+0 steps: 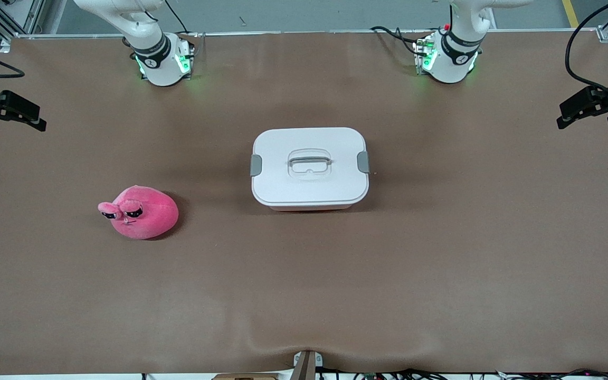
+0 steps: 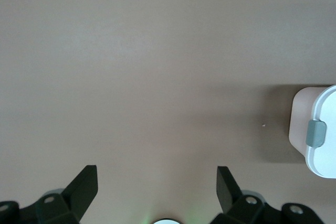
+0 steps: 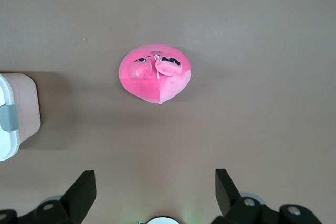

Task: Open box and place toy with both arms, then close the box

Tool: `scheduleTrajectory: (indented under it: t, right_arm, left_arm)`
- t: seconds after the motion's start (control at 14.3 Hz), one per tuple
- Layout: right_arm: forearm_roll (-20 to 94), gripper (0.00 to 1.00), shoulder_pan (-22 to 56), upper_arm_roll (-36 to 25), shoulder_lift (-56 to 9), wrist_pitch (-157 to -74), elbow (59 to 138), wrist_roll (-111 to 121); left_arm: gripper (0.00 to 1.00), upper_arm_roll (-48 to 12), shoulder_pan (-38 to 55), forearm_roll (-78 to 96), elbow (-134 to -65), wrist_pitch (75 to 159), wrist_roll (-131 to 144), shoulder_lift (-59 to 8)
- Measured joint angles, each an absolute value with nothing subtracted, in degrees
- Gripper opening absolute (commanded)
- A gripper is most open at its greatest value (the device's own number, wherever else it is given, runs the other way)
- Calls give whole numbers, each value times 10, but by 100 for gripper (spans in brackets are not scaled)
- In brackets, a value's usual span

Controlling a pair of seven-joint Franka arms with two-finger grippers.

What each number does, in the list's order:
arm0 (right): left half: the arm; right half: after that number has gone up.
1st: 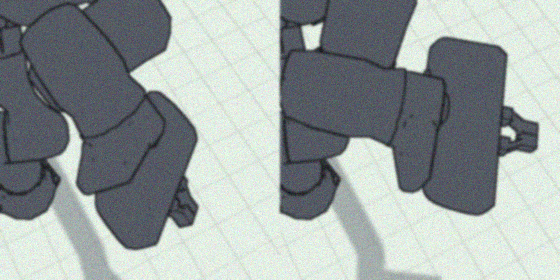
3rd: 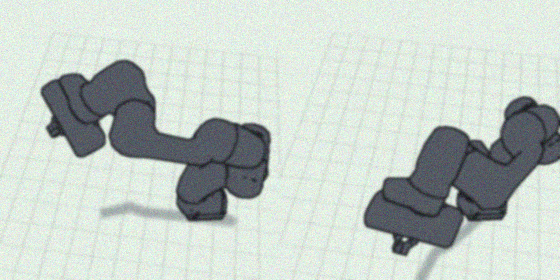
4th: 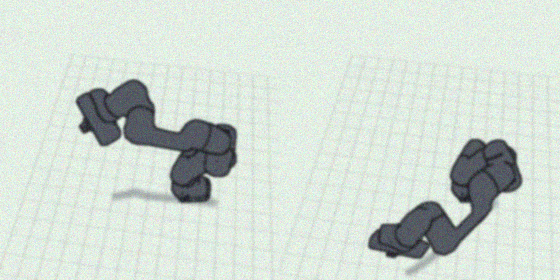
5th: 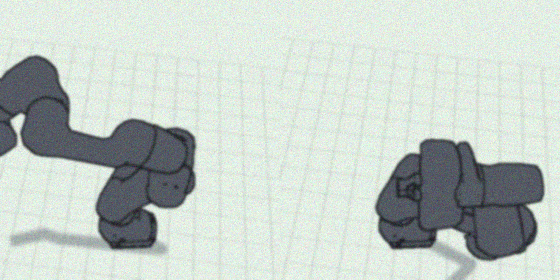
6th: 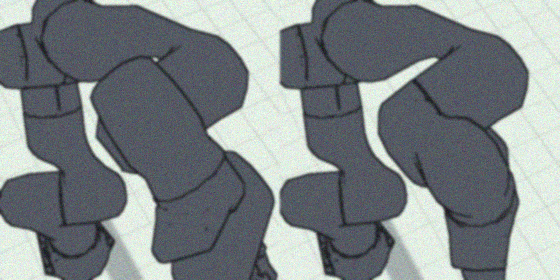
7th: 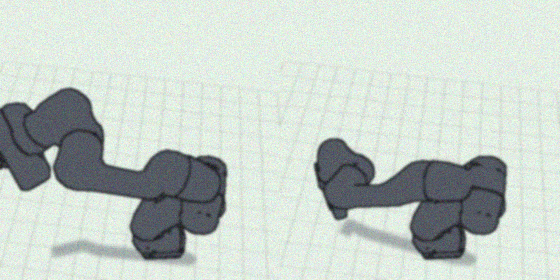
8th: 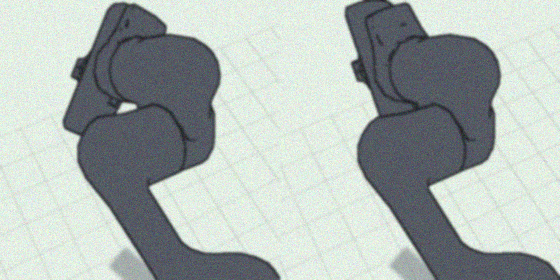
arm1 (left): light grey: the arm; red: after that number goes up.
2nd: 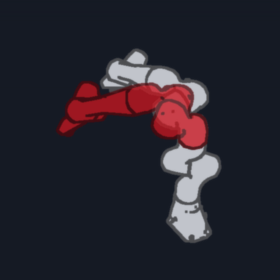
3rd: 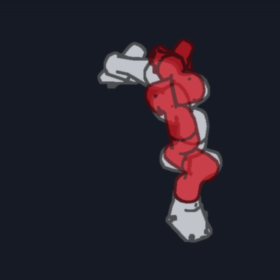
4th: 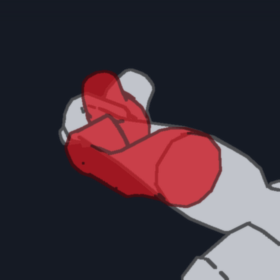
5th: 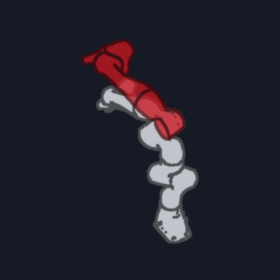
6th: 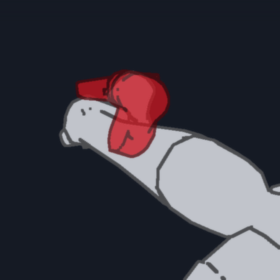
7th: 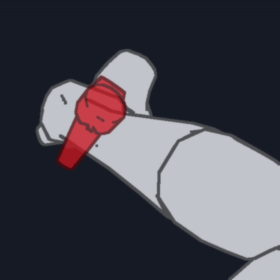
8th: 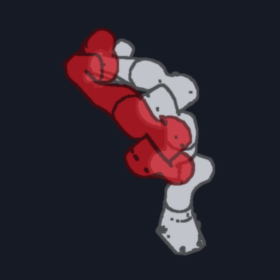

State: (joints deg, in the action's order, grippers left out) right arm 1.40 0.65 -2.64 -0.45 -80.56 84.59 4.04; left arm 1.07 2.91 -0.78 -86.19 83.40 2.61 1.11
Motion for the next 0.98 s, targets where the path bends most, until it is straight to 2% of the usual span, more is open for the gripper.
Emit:
scheduleTrajectory:
  t: [0.49, 0.98]
  right_arm:
    - [14, 100, 6, -26, -5, -805, 846, 40]
    - [14, 100, 6, -26, -5, -805, 846, 40]
  left_arm:
    - [100, 11, 29, -7, -862, 834, 26, 7]
    - [100, 12, 27, -5, -838, 852, 26, -42]
